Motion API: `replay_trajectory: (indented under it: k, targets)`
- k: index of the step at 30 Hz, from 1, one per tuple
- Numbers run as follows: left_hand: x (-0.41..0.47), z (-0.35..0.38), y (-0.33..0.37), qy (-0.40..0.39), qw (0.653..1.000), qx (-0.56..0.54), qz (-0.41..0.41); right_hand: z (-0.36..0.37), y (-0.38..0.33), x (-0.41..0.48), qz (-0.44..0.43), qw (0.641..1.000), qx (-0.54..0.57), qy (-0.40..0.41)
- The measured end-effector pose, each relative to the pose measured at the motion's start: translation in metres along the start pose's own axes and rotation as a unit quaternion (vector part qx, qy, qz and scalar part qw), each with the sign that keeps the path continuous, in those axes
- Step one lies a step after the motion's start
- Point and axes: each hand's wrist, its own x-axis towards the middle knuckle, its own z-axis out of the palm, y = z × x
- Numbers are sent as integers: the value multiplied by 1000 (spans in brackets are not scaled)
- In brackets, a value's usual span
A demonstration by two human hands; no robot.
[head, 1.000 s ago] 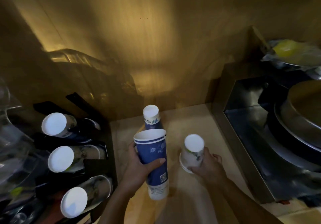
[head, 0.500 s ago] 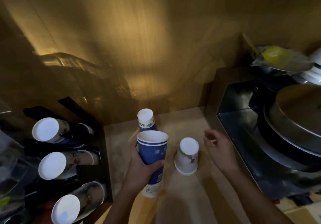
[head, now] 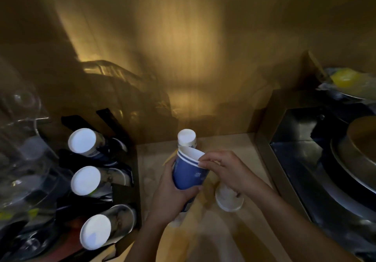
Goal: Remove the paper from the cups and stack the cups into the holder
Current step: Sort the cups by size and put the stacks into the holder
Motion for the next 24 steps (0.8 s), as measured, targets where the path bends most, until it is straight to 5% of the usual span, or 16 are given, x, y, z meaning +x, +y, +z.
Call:
replay_trajectory:
  k: [10,17,24]
  targets:
    - [-17,-41,2,-86,978,-140,-129,17,-18,25,-7,995,72,-75]
    - [-21,-35,9,-60,987,-107,-102,21,-31,38,-22,995,72,-69]
    - [-18,-45,3,-81,959,-251,-106,-4,-19,39,2,985,132,-109]
